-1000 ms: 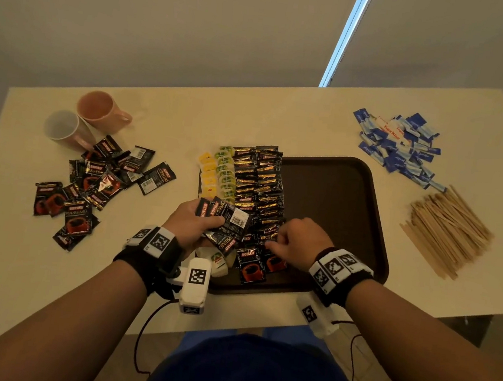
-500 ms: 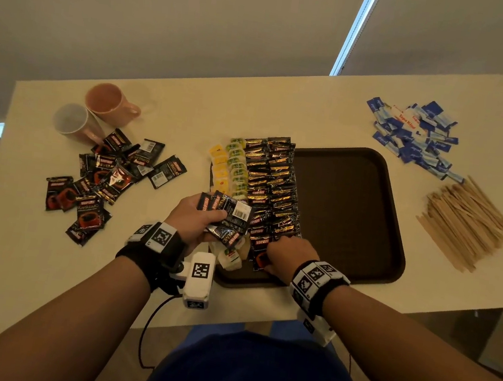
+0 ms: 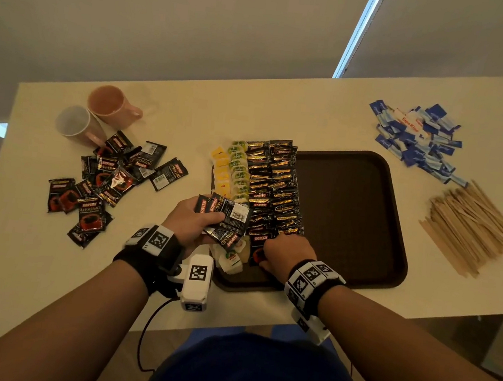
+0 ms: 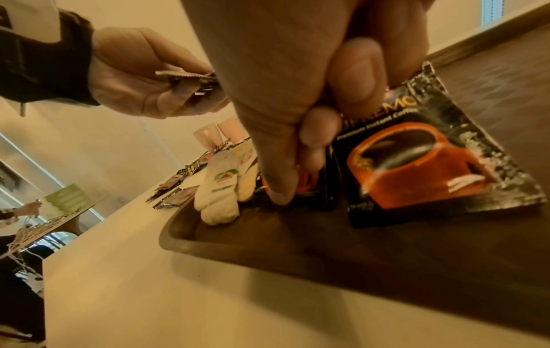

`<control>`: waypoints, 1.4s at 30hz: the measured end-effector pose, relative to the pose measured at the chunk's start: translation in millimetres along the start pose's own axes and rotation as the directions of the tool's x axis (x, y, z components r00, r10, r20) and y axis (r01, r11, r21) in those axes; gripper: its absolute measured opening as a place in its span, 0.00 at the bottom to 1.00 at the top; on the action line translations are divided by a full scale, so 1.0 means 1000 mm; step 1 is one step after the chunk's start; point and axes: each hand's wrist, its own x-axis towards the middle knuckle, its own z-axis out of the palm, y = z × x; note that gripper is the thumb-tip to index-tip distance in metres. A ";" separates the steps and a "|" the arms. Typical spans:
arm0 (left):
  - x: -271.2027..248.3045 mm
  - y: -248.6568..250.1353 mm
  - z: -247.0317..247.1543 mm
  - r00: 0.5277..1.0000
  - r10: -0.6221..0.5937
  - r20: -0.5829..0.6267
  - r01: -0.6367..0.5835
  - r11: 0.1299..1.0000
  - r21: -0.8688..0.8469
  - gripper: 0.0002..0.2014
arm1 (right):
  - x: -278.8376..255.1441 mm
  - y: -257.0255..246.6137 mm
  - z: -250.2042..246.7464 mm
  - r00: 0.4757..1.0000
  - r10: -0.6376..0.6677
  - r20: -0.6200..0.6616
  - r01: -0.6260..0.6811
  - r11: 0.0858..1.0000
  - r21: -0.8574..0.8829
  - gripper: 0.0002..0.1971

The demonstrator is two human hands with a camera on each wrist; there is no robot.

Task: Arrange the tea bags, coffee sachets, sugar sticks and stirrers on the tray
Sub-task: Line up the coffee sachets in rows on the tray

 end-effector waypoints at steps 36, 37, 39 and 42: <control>-0.018 -0.006 0.011 0.994 0.031 0.107 -0.061 0.957 0.284 0.19 | -0.018 0.013 -0.026 0.926 0.108 -0.361 0.186 0.703 0.687 0.13; -0.018 -0.005 0.013 0.993 0.035 0.109 -0.065 0.955 0.289 0.19 | -0.017 0.013 -0.027 0.922 0.146 -0.358 0.185 0.646 0.741 0.15; -0.019 -0.002 0.015 0.993 0.043 0.112 -0.075 0.949 0.305 0.17 | -0.015 0.013 -0.028 0.907 0.192 -0.375 0.203 0.581 0.788 0.14; -0.019 -0.002 0.016 0.993 0.051 0.107 -0.083 0.940 0.329 0.17 | -0.015 0.011 -0.023 0.860 0.104 -0.500 0.314 0.664 0.679 0.18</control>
